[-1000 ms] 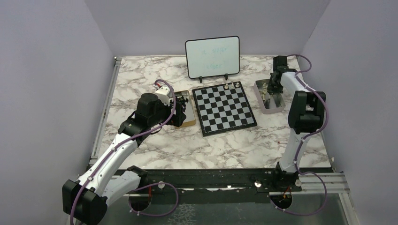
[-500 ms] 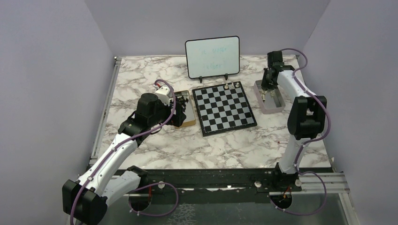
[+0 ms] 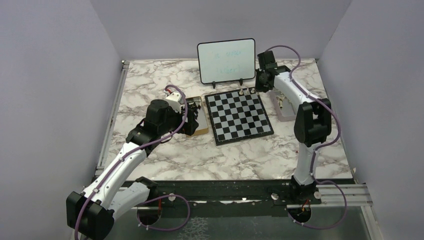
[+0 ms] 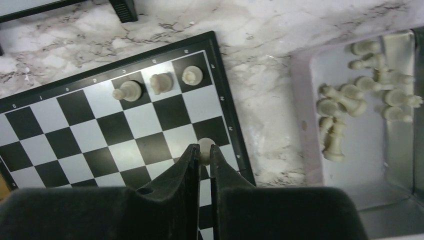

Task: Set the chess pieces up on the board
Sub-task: Place the chess piece on the chessboard.

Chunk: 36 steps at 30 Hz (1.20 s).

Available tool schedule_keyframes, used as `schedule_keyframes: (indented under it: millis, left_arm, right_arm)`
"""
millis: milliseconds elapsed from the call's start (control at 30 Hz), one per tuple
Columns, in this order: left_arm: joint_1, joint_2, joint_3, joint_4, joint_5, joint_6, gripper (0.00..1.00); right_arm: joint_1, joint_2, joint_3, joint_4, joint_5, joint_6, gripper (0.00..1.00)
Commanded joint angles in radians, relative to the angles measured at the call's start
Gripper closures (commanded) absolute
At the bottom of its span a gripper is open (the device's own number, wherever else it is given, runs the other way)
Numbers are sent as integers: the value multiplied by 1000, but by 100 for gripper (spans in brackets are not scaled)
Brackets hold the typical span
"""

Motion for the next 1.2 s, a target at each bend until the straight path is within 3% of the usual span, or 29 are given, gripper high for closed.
schedule_keyframes:
  millis: [0,500,1167]
  left_arm:
    - [-6,-24,-5,-1,-7,5,1]
    - [-6,-27,-4,1,-4,6,1]
    - [-6,-39,-6,-1,-10,4,1]
  right_arm:
    - [33,72,71,-26,16,12,86]
    - [52,202,160,-28,89,-13,85]
    - [52,232,175,-30,87,-26,83]
